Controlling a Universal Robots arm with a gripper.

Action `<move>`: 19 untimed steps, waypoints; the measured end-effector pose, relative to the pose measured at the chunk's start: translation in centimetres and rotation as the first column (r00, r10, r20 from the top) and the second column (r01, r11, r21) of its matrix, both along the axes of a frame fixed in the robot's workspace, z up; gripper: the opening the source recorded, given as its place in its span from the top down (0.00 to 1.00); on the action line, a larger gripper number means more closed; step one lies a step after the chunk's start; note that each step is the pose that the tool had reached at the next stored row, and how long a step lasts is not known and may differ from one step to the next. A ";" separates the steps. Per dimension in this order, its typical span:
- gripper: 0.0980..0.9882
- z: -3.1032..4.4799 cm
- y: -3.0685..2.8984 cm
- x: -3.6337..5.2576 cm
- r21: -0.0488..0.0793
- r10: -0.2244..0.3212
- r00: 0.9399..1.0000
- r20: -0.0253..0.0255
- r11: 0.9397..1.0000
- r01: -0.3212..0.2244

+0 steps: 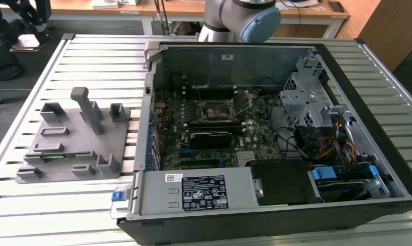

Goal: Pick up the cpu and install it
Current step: 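Pick up the cpu and move it towards the insertion slot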

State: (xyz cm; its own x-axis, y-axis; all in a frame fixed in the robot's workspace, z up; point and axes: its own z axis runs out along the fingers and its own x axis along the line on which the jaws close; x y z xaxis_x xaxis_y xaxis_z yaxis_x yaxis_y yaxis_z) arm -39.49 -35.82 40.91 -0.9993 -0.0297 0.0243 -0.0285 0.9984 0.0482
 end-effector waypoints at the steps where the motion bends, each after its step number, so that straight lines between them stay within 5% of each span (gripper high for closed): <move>1: 0.52 0.00 0.04 0.40 0.000 0.000 1.000 0.000 1.000 0.000; 10: 0.52 -0.20 0.11 3.01 0.010 0.000 1.000 0.000 1.000 0.000; 19: 0.52 -0.44 0.11 4.60 0.016 0.000 1.000 0.000 1.000 0.000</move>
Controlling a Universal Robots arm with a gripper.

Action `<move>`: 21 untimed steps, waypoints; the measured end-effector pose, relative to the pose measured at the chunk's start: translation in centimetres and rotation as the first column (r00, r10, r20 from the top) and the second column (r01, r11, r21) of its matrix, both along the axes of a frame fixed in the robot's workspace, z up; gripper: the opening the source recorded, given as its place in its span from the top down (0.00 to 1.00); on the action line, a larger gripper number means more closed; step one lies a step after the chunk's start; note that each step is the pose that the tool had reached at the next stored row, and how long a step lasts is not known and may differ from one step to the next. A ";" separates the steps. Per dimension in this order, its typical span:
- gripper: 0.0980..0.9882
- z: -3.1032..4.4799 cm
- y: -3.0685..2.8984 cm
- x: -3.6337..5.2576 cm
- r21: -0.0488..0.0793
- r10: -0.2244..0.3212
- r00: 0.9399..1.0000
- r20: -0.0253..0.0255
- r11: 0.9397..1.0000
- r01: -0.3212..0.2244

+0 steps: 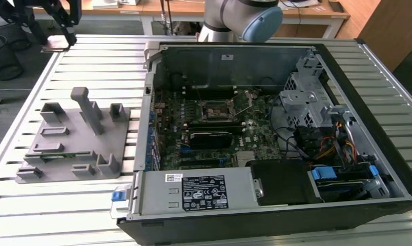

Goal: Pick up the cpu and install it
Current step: 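Pick up the cpu and move it towards the insertion slot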

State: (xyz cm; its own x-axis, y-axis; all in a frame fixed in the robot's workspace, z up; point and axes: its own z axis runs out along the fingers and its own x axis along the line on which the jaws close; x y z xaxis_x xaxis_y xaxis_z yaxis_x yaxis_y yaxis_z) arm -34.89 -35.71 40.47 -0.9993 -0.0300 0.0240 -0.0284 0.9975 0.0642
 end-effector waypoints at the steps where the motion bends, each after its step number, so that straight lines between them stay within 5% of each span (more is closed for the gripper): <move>1: 0.52 -0.01 0.00 0.18 0.000 0.000 1.000 0.000 1.000 0.000; 21: 0.52 -0.12 0.00 2.75 0.000 0.000 1.000 0.000 1.000 0.000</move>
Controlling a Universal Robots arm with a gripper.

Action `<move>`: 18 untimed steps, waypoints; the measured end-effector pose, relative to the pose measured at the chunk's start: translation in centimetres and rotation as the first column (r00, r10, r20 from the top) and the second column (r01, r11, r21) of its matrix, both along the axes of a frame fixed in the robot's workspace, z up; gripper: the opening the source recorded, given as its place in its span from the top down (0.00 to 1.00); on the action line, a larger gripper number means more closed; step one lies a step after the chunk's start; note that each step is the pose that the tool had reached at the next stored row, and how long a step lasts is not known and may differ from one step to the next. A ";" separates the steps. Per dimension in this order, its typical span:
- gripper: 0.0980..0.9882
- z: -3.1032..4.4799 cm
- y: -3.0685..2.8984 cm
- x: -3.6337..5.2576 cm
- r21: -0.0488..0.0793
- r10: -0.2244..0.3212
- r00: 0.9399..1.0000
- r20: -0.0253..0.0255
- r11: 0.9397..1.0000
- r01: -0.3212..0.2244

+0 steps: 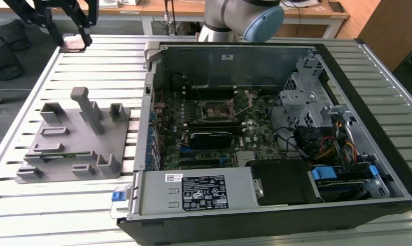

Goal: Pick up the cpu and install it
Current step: 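Pick up the cpu and move it towards the insertion slot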

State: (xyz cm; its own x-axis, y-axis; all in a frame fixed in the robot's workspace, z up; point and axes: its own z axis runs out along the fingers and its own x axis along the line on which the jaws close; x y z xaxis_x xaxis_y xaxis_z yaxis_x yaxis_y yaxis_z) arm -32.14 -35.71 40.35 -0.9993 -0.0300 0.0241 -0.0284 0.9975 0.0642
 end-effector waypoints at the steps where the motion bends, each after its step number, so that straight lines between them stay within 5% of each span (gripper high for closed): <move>1: 0.52 -0.01 0.00 0.11 0.000 0.000 1.000 0.000 1.000 0.000; 18: 0.52 -0.07 0.00 1.06 0.000 0.000 1.000 0.000 1.000 0.000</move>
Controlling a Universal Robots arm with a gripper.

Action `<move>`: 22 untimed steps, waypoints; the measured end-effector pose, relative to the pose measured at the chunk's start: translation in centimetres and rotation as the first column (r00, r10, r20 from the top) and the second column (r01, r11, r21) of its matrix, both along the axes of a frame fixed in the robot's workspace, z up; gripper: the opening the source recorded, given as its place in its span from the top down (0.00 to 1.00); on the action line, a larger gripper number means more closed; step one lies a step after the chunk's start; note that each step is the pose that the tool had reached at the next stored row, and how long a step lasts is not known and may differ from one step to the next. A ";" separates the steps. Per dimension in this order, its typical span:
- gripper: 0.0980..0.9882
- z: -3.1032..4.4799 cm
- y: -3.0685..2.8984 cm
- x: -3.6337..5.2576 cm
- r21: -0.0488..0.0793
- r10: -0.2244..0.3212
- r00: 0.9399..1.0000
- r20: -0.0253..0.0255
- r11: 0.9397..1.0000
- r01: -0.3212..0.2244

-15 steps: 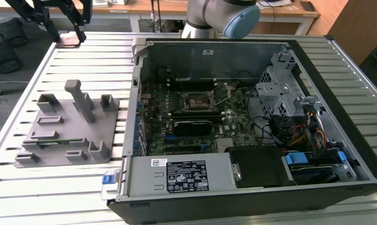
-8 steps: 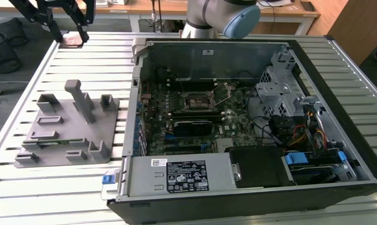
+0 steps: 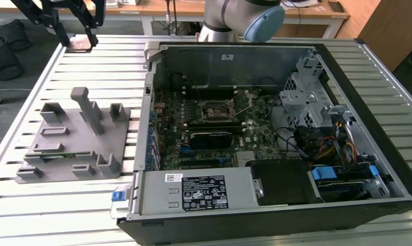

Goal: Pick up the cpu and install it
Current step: 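Pick up the cpu and move it towards the insertion slot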

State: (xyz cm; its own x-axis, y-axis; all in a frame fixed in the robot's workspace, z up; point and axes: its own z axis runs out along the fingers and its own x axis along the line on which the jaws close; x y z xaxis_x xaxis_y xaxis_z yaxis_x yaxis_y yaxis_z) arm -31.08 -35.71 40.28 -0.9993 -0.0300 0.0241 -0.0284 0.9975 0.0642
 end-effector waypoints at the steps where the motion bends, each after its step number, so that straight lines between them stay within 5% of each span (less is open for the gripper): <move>1: 0.52 0.00 0.00 0.05 0.000 0.000 1.000 0.000 1.000 0.000; 22: 0.52 -0.14 0.00 0.53 0.000 0.000 1.000 0.000 1.000 0.000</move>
State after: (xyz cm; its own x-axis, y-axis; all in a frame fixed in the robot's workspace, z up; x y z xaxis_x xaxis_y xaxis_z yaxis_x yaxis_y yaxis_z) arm -30.55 -35.71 40.14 -0.9993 -0.0301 0.0241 -0.0285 0.9975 0.0642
